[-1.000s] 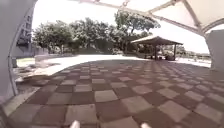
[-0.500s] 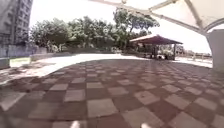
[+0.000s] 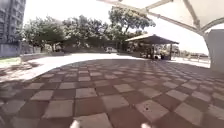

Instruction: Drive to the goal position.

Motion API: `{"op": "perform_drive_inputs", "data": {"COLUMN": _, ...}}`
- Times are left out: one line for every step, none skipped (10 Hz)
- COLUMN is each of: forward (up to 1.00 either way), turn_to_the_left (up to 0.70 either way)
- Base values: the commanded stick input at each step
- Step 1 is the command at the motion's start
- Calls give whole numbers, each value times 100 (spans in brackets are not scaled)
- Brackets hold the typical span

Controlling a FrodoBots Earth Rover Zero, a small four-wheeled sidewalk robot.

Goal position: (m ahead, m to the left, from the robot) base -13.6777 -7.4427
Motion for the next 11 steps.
{"op": "perform_drive_inputs", "data": {"forward": 70, "turn_to_the_left": -35}}
{"op": "perform_drive_inputs", "data": {"forward": 70, "turn_to_the_left": -35}}
{"op": "perform_drive_inputs", "data": {"forward": 70, "turn_to_the_left": -35}}
{"op": "perform_drive_inputs", "data": {"forward": 70, "turn_to_the_left": -35}}
{"op": "perform_drive_inputs", "data": {"forward": 70, "turn_to_the_left": -35}}
{"op": "perform_drive_inputs", "data": {"forward": 70, "turn_to_the_left": -35}}
{"op": "perform_drive_inputs", "data": {"forward": 70, "turn_to_the_left": -35}}
{"op": "perform_drive_inputs", "data": {"forward": 70, "turn_to_the_left": -35}}
{"op": "perform_drive_inputs", "data": {"forward": 70, "turn_to_the_left": -35}}
{"op": "perform_drive_inputs", "data": {"forward": 70, "turn_to_the_left": -35}}
{"op": "perform_drive_inputs", "data": {"forward": 70, "turn_to_the_left": -35}}
